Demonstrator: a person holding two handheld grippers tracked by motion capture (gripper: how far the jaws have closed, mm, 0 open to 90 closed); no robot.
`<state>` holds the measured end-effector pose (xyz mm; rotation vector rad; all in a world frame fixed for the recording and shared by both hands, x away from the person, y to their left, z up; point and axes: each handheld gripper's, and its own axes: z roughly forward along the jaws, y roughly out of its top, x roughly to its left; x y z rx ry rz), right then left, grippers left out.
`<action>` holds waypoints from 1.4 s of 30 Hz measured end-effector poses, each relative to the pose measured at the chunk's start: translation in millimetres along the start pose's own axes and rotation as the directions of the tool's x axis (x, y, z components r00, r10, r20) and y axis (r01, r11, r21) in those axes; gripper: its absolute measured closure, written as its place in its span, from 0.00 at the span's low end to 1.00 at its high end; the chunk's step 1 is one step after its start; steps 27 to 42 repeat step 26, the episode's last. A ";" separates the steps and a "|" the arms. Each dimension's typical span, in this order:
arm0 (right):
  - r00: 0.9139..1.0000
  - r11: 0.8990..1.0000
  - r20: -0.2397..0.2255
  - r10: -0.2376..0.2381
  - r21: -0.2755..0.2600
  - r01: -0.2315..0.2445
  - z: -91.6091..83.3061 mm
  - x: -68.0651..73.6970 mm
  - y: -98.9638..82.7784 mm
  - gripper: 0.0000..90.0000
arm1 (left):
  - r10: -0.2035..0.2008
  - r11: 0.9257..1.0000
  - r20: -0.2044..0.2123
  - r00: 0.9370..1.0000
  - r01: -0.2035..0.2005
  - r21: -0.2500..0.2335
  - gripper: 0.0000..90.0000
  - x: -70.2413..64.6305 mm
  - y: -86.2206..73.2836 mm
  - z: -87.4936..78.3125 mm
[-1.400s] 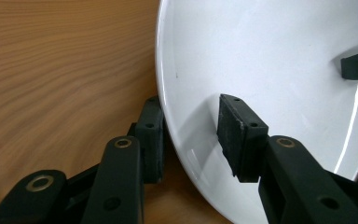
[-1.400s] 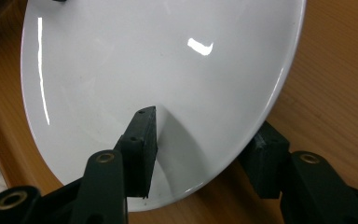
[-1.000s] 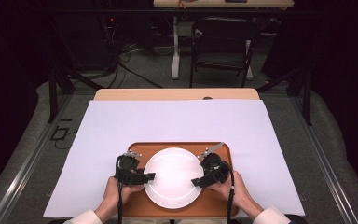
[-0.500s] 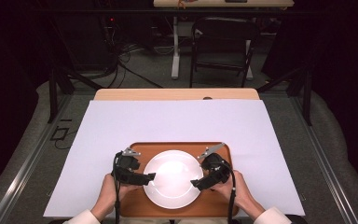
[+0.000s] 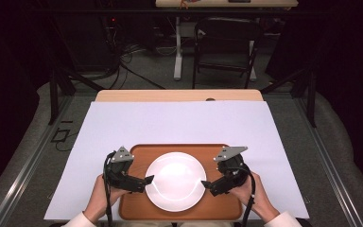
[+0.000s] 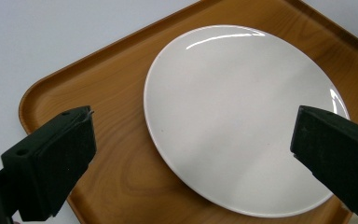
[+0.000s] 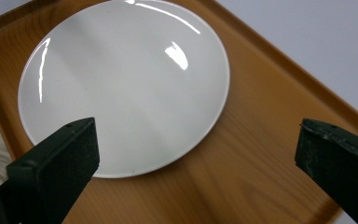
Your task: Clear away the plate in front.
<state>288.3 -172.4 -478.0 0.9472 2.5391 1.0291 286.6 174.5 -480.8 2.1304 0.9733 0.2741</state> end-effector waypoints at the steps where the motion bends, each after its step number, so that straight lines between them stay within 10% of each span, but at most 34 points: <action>1: 1.000 1.000 0.000 0.004 -0.008 -0.004 -2.7 -0.8 -0.8 0.00 | 0.008 1.000 -0.002 1.000 -0.008 -0.009 0.00 -1.0 0.1 -1.5; 11: 0.999 0.996 0.046 -0.012 -0.088 0.016 -32.1 -8.3 -18.0 0.00 | 0.008 0.997 -0.025 1.000 -0.010 -0.077 0.00 7.2 -9.5 -16.2; 26: 0.996 0.998 0.065 0.060 -0.030 -0.059 -58.9 -23.3 -69.1 0.00 | -0.056 0.992 -0.048 0.997 0.050 -0.118 0.00 33.0 -38.9 -39.2; 42: 0.996 0.998 0.065 0.060 -0.030 -0.059 -58.9 -23.3 -69.1 0.00 | -0.056 0.992 -0.048 0.997 0.050 -0.118 0.00 33.0 -38.9 -39.2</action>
